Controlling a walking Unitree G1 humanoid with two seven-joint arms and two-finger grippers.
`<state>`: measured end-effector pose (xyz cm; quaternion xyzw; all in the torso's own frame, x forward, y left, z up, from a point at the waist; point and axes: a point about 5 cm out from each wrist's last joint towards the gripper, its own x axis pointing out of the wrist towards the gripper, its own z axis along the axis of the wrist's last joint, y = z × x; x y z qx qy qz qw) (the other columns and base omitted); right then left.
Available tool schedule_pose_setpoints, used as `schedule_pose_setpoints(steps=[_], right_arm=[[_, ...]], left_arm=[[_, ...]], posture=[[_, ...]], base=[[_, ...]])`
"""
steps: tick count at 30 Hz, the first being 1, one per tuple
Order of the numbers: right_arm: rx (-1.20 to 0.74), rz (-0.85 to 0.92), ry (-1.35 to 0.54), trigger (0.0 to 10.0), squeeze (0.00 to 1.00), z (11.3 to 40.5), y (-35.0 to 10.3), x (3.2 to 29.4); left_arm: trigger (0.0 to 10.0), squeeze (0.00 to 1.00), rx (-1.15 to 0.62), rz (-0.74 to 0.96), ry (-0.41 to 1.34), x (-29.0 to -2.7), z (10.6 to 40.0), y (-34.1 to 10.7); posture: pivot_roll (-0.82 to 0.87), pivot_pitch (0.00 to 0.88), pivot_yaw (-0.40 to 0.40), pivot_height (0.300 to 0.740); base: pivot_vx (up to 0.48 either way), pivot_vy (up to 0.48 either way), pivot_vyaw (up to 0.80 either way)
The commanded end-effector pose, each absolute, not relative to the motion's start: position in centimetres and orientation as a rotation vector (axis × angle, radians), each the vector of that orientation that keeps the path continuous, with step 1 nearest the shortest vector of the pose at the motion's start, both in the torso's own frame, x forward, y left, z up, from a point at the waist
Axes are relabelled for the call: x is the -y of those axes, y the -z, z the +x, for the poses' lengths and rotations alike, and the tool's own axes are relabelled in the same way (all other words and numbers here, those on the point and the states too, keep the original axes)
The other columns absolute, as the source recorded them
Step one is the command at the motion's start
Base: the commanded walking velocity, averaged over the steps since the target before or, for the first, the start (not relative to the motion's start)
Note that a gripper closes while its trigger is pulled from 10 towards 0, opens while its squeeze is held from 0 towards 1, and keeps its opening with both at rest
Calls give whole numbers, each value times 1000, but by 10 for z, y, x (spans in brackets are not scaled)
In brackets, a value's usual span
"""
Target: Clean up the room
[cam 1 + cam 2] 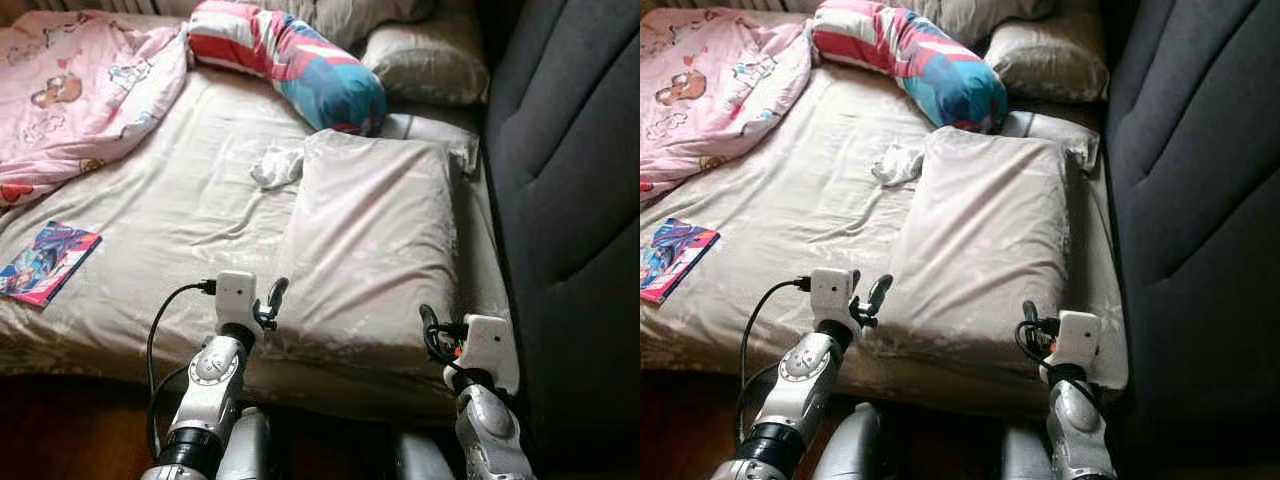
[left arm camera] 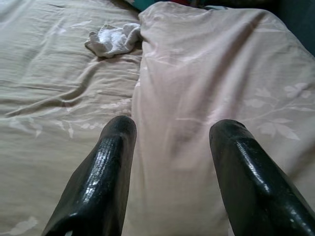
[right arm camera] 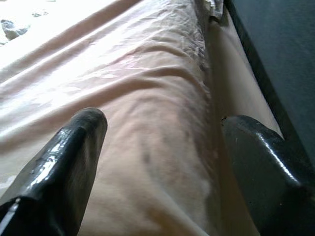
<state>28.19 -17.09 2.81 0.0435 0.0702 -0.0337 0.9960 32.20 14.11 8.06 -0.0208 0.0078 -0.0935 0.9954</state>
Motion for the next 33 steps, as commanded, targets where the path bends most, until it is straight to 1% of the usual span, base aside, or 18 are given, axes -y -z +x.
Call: schedule_pose_setpoints(steps=[1, 14, 29, 33], right_arm=[[-160, 88, 73, 10000, 0, 279, -23, 171], [-157, 90, 77, 10000, 0, 279, -24, 172], [-154, 102, 82, 10000, 0, 282, -26, 173], [-150, 116, 81, 10000, 0, 282, -27, 172]], left_arm=[[10000, 0, -17, -36, 195, -141, 322, -81], [10000, 0, -28, -31, 198, -140, 321, -79], [10000, 0, -32, -28, 199, -140, 321, -79], [10000, 0, -33, -29, 199, -141, 321, -79]], posture=[[-139, 207, 20, 659], [-136, 220, 20, 659], [-132, 228, 18, 659], [-131, 230, 18, 659]], base=[[266, 0, 0], [271, 0, 0], [326, 0, 0], [357, 0, -714]])
